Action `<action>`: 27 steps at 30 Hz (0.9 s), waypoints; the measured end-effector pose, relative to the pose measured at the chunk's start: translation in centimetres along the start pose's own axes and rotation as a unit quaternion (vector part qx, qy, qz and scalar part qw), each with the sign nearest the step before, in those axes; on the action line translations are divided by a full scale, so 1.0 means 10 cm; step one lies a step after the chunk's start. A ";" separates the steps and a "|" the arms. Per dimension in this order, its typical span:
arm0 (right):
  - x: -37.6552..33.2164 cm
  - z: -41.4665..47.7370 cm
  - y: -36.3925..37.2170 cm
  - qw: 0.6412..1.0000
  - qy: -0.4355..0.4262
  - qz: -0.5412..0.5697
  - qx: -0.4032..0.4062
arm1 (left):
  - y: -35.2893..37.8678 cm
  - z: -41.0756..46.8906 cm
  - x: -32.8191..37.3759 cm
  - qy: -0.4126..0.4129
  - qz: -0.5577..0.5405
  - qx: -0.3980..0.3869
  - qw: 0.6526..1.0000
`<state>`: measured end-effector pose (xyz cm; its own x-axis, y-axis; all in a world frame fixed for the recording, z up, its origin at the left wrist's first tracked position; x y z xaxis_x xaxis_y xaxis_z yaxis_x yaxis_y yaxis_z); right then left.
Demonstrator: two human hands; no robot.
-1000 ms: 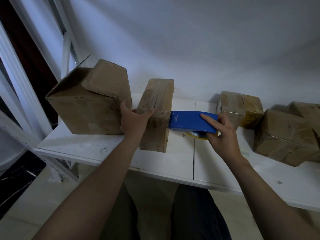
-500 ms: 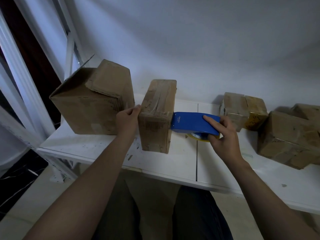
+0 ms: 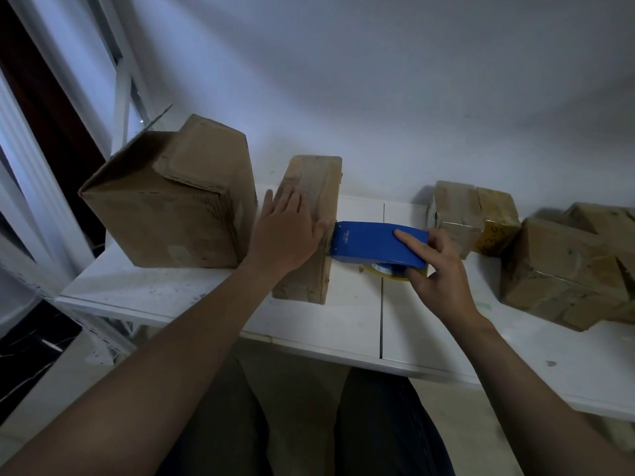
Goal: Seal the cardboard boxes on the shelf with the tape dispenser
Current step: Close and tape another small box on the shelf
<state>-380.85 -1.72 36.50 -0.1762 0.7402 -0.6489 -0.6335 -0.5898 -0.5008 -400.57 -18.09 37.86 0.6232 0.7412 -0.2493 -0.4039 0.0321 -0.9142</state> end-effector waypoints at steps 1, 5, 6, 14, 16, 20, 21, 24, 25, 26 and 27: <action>0.01 0.00 0.01 1.000 -0.003 -0.001 -0.004 | 0.01 -0.01 0.02 -0.003 0.005 -0.016 1.000; 0.04 0.01 0.00 1.000 -0.006 0.008 -0.018 | 0.03 -0.01 0.07 -0.031 -0.006 -0.066 0.997; 0.03 0.01 -0.02 1.000 -0.009 0.005 -0.019 | 0.03 -0.01 0.06 -0.032 -0.005 -0.063 0.997; 0.00 0.06 -0.40 0.997 -0.036 -0.003 0.067 | 0.00 -0.01 0.03 -0.025 0.006 -0.040 0.999; 0.00 0.04 -0.45 0.997 -0.040 0.001 0.068 | -0.01 -0.02 0.02 -0.024 0.002 -0.033 0.999; 0.04 -0.02 -0.45 0.998 -0.020 -0.003 0.054 | -0.02 -0.02 0.02 -0.024 0.004 -0.027 0.999; 0.03 -0.02 -0.44 0.999 -0.013 -0.008 0.048 | -0.03 -0.02 0.03 -0.025 0.005 -0.026 0.999; -0.10 0.06 -0.36 0.998 0.005 -0.064 0.024 | -0.01 -0.01 0.02 -0.031 0.004 -0.025 0.999; -0.16 0.10 -0.32 0.996 0.009 -0.091 0.014 | 0.00 -0.01 0.01 -0.034 0.001 -0.025 0.999; -0.21 0.15 -0.30 0.994 0.016 -0.112 0.005 | 0.00 0.00 0.01 -0.037 0.000 -0.025 0.999; -0.26 0.20 -0.28 0.992 0.029 -0.125 -0.003 | 0.00 -0.01 0.01 -0.038 0.001 -0.025 0.999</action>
<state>-380.16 -1.37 40.76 0.0297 0.8437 -0.5359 -0.6469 -0.3925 -0.6538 -400.46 -18.05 37.79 0.5691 0.7898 -0.2288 -0.3710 -0.0017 -0.9286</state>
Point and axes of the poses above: each hand's wrist, its own z-axis towards the middle knuckle, its own y-axis out of the palm, x = y × z, the point moved 10 cm from there along z, towards the middle knuckle, and after that the axes turned 15 degrees about z, right-handed, at the moved point
